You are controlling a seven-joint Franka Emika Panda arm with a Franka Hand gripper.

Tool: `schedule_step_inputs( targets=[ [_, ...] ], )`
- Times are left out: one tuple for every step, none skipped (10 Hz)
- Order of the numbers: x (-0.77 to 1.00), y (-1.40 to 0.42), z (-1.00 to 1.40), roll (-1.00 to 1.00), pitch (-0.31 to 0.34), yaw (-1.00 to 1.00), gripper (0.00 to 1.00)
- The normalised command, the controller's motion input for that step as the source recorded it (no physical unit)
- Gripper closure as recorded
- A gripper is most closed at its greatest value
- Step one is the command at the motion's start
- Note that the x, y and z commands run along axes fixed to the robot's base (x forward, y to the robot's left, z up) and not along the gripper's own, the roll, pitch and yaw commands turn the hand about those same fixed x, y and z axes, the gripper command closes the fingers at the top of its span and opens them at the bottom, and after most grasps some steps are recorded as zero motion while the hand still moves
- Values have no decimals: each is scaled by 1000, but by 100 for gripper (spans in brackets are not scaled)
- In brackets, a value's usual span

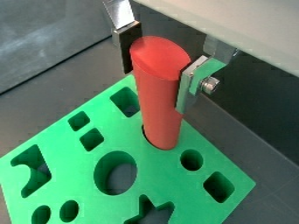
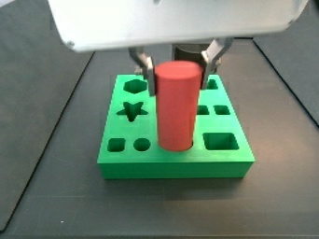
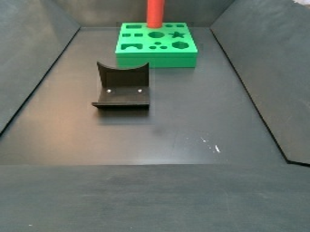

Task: Insert the oval object.

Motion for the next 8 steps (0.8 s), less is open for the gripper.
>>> schedule_step_inputs(
  targets=[
    [109,-43,-449,0,0,0,100],
    [31,0,-460,-187,13,0,100],
    [14,0,-391,-311,70,-14,100],
    [83,0,-306,-380,106,-20,100],
    [69,0,-226,-420,103,-60,100],
    [51,0,-331,-340,86,-94,100],
    [140,0,-331,-143,116,-74,100],
    [0,0,0,0,0,0,100]
  ],
)
